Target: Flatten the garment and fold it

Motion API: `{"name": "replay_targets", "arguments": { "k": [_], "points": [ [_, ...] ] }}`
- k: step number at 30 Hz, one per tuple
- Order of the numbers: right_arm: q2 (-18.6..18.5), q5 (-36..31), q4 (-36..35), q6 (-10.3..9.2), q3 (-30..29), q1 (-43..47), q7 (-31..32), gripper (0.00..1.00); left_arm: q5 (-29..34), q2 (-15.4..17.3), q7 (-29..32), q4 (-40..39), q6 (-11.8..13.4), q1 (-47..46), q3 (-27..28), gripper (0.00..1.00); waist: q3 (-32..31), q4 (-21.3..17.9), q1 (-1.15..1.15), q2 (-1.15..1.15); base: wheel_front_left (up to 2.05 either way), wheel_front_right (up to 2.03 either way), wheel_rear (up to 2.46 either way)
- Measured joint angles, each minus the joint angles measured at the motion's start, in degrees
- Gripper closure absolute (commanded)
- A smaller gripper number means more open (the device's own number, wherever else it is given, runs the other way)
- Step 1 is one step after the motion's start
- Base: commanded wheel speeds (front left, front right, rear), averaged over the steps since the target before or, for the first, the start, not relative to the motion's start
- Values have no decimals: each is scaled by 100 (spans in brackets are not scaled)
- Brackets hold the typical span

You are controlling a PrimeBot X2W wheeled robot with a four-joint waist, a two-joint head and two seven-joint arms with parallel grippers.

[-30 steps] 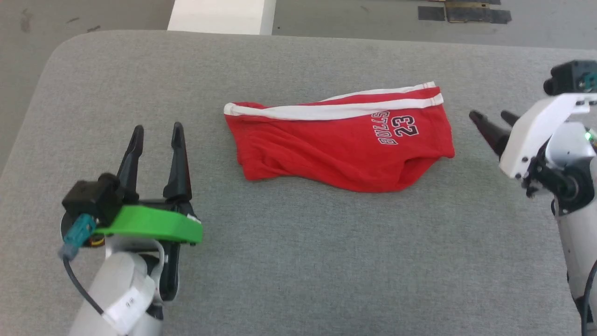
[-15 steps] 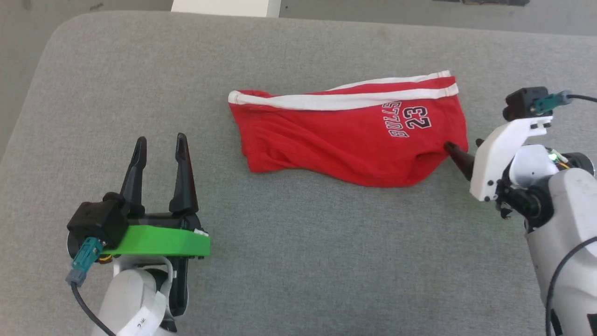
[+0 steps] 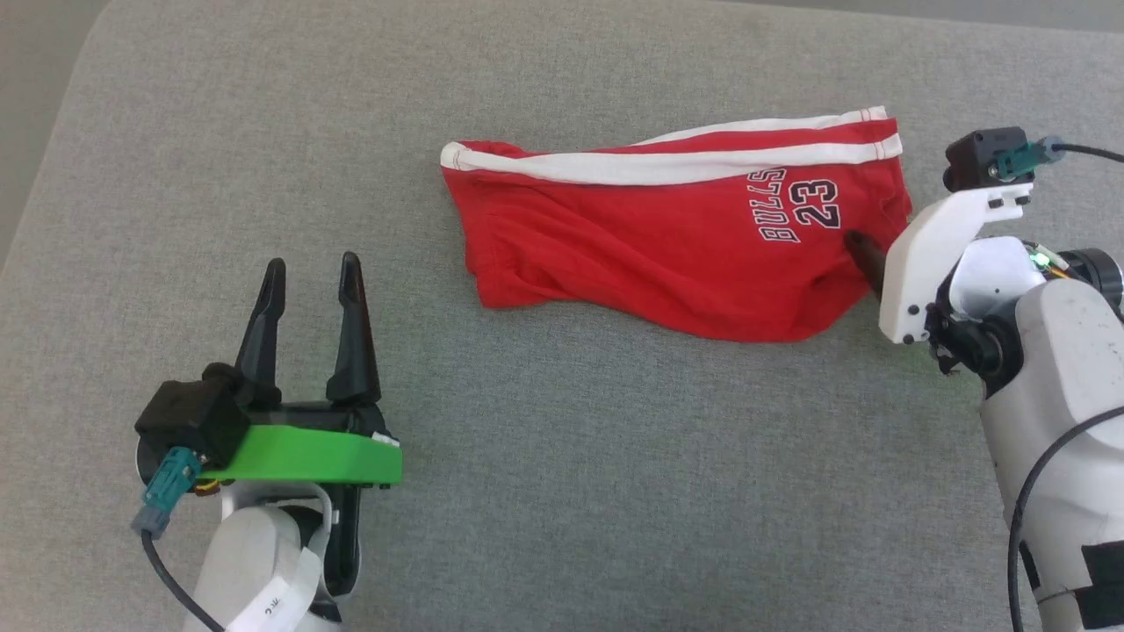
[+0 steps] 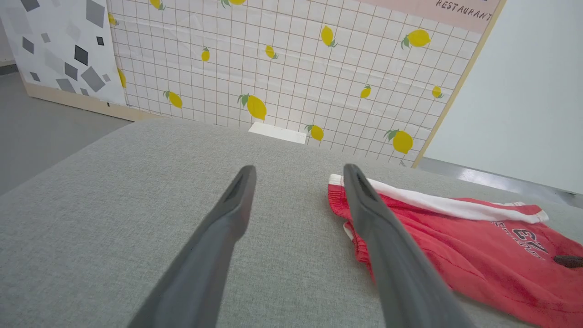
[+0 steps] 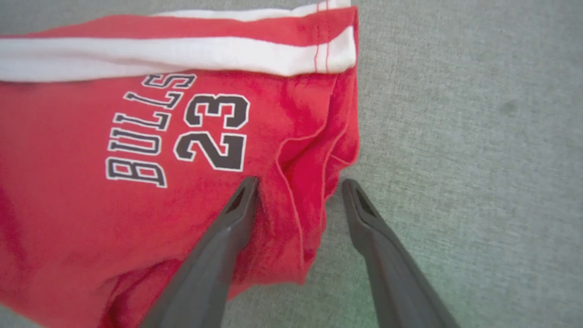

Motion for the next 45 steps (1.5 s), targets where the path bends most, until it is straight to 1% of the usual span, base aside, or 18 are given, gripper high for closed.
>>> {"name": "replay_targets", "arguments": {
  "k": [1,6,9,11,13,15,18,19,23,25,27,31,33,36,37,38,45],
  "points": [
    [0,0,25,0,8,-23,0,100,1,-3,0,25,-24,-1,1,0,1,-1,0,0,0,0,0],
    [2,44,87,0,46,-43,-4,100,-19,-18,-1,194,-92,-13,-29,0,-51,-31,0,0,0,0,0],
    [3,96,85,0,56,-43,-27,100,-283,-21,44,459,-119,-48,-200,0,-110,-59,0,0,0,0,0],
    [10,148,55,0,80,-42,-57,100,-555,-29,397,628,-124,-155,-372,0,-157,-86,0,0,0,0,0],
    [9,190,-3,0,122,-42,-57,100,-883,-30,895,737,-51,-327,-542,0,-190,-118,0,0,0,0,0],
    [3,201,-65,0,167,-43,-55,100,-1173,-32,1464,781,125,-551,-747,0,-221,-151,0,0,0,0,0],
    [-12,253,-154,0,231,-43,-35,100,-1392,-43,2268,823,519,-920,-993,0,-240,-204,0,0,0,0,0],
    [-18,270,-183,0,257,-43,-18,100,-1388,-44,2603,873,677,-1044,-1079,0,-238,-221,0,0,0,0,0],
    [-20,354,-292,0,376,-43,21,100,-1271,-49,3490,1057,1254,-1374,-1180,0,-191,-284,0,0,0,0,0],
    [-16,392,-357,0,436,-43,30,100,-1195,-15,3855,1160,1478,-1492,-1218,0,-153,-320,0,0,0,0,0],
    [-19,428,-412,0,512,-43,53,100,-1125,25,4072,1273,1647,-1588,-1235,0,-117,-354,0,0,0,0,0],
    [-12,508,-495,0,621,-43,71,100,-924,182,4425,1568,1847,-1738,-1282,0,-47,-427,0,0,0,0,0],
    [-14,547,-535,0,677,-43,71,100,-925,207,4534,1647,1887,-1805,-1283,0,-26,-458,0,0,0,0,0],
    [-22,598,-570,0,746,-43,73,100,-940,233,4548,1737,1883,-1862,-1265,0,-1,-495,0,0,0,0,0],
    [-31,621,-586,0,777,-43,74,100,-957,250,4518,1796,1835,-1891,-1265,55,6,-504,0,0,0,0,0],
    [-37,648,-588,0,798,-43,79,100,-961,255,4489,1834,1802,-1906,-1266,100,3,-505,0,0,0,0,0],
    [-83,724,-598,0,879,-39,80,100,-1070,268,4402,1997,1527,-1975,-1281,100,-44,-504,0,0,0,0,0]
  ]
}}
